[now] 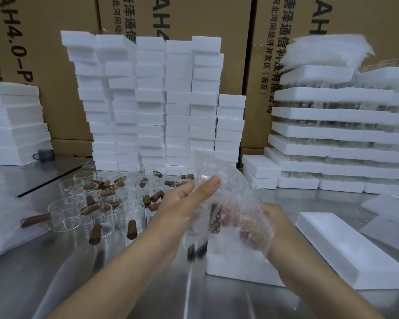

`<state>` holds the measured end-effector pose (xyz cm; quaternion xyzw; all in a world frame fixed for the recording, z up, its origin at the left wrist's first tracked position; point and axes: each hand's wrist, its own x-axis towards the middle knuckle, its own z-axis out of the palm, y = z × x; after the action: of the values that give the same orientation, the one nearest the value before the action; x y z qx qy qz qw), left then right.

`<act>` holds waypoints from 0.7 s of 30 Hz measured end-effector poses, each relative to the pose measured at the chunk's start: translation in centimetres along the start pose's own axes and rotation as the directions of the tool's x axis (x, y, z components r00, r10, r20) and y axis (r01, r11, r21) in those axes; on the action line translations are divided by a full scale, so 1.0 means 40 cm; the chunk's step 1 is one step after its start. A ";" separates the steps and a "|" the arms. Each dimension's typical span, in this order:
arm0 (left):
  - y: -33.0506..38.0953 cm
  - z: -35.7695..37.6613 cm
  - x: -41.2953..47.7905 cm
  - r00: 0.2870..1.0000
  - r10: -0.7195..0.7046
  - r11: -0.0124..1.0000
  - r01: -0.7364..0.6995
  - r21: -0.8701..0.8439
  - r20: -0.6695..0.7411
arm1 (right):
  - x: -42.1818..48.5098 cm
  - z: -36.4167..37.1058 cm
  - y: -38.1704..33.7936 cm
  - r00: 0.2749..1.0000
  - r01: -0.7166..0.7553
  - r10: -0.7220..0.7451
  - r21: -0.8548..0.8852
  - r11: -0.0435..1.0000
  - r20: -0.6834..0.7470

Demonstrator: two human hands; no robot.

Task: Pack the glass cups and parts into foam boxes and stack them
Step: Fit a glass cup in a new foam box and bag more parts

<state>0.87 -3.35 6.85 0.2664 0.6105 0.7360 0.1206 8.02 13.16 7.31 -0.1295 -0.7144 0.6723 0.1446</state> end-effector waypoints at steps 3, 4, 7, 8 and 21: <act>0.003 -0.007 0.001 1.000 0.011 1.000 -0.011 0.009 -0.022 | 0.000 -0.006 -0.008 1.000 0.010 -0.016 0.263 0.965 0.020; 0.002 -0.011 0.005 0.999 0.012 1.000 -0.011 0.009 -0.046 | -0.009 -0.013 -0.009 0.999 0.043 -0.049 0.287 0.957 0.013; 0.001 -0.020 0.014 0.996 -0.006 1.000 0.005 -0.005 -0.093 | -0.020 -0.030 0.000 0.985 0.173 -0.165 0.343 0.923 -0.053; 0.003 -0.021 0.014 0.995 -0.006 1.000 0.004 -0.016 -0.095 | -0.026 -0.034 0.003 0.977 0.214 -0.196 0.329 0.920 -0.087; 0.012 -0.041 0.016 0.989 -0.114 0.983 0.098 -0.158 -0.093 | -0.050 -0.012 0.020 0.967 0.085 -0.108 0.105 0.991 0.232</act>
<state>-0.48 -4.49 7.30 0.1855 0.5709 0.7859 0.1484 10.06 12.90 6.46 -0.0065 -0.6994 0.7081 0.0969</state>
